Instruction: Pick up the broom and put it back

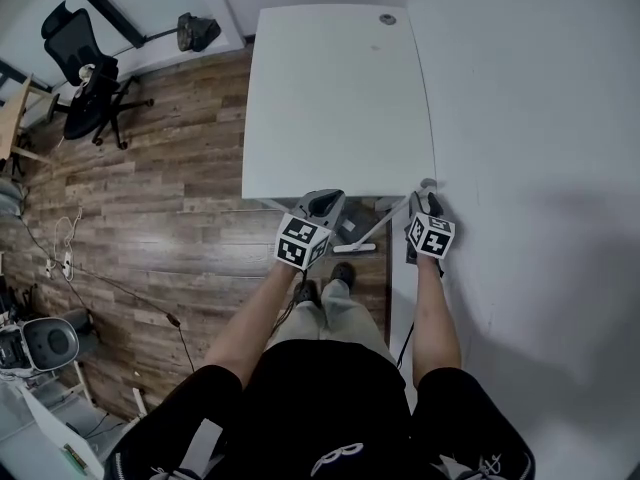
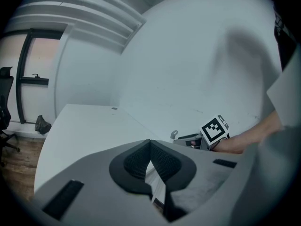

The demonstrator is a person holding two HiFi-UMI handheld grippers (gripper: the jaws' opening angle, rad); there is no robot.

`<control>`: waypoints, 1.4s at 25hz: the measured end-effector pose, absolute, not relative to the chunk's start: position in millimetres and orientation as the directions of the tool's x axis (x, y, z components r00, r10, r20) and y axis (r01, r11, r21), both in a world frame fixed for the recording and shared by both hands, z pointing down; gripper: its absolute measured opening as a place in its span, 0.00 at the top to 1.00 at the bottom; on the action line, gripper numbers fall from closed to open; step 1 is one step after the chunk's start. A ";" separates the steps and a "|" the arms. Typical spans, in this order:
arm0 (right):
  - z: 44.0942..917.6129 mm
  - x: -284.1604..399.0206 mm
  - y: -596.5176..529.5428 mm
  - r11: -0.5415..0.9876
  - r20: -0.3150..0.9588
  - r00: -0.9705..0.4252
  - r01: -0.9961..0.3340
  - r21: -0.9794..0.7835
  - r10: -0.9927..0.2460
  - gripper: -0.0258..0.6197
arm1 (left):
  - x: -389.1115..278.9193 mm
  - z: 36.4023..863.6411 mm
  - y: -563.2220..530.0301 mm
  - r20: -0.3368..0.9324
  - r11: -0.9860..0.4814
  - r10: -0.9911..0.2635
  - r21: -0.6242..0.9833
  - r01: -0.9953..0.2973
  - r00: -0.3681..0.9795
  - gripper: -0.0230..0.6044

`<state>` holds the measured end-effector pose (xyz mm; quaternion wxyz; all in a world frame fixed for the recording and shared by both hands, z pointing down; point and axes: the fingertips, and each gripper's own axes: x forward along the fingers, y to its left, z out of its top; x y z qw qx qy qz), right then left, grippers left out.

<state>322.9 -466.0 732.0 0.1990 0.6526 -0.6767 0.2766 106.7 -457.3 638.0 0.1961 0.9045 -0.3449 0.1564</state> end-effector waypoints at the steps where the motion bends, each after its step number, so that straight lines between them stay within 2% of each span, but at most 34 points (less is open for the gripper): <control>1: 736.2 323.6 -470.2 -0.005 0.636 -0.068 -0.994 -0.113 -0.769 0.68 | 106.6 640.0 -460.7 0.421 -0.683 -0.563 0.247 -0.687 0.711 0.95; 21: 761.5 326.4 -503.5 -0.039 0.663 -0.036 -0.994 -0.099 -0.748 0.69 | 91.7 663.8 -486.2 0.457 -0.650 -0.566 0.265 -0.712 0.687 0.95; 24: 760.7 326.9 -504.7 -0.050 0.665 -0.014 -0.996 -0.076 -0.747 0.78 | 90.0 663.3 -486.2 0.457 -0.653 -0.562 0.267 -0.709 0.689 0.95; 35: 757.1 317.4 -489.2 -0.044 0.663 -0.021 -0.996 -0.081 -0.749 0.78 | 78.5 659.1 -479.8 0.451 -0.657 -0.565 0.261 -0.707 0.691 0.95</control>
